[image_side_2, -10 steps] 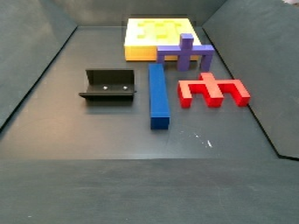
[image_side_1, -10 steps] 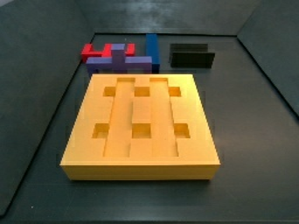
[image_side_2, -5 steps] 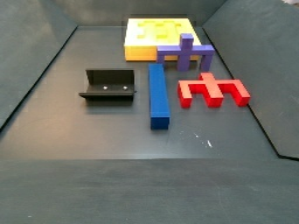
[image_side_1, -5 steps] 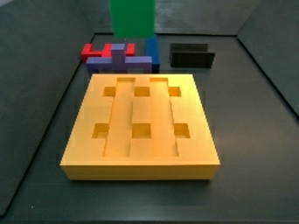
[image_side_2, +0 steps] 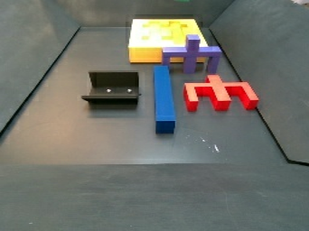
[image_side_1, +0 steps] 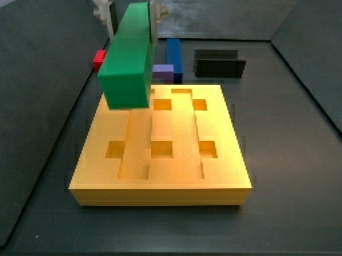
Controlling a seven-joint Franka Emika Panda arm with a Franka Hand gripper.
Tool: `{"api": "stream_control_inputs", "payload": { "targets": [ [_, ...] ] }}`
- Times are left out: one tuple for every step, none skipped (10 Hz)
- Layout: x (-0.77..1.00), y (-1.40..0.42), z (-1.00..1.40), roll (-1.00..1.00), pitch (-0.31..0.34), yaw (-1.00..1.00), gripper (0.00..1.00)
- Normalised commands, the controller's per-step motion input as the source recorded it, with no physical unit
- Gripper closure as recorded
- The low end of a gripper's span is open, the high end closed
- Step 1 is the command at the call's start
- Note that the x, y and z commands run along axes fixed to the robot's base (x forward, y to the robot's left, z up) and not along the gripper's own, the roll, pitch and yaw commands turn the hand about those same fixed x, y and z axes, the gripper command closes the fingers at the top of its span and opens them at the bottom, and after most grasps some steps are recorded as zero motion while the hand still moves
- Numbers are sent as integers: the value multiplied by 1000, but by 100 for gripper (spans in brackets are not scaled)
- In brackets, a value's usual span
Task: Pick up the green object. Move up. Move to above the board. Insert the green object.
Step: Insert the green object.
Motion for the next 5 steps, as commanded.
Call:
{"api": "stream_control_inputs", "payload": {
  "targets": [
    [-57,-69,-766,-99,-116,117,100],
    [0,0,-686,-103,-127,106,100],
    [0,26,-560,-71,-94,89,100],
    [23,31,-497,9,-26,69,100],
    [3,0,-380,126,-1,69,100]
  ]
}}
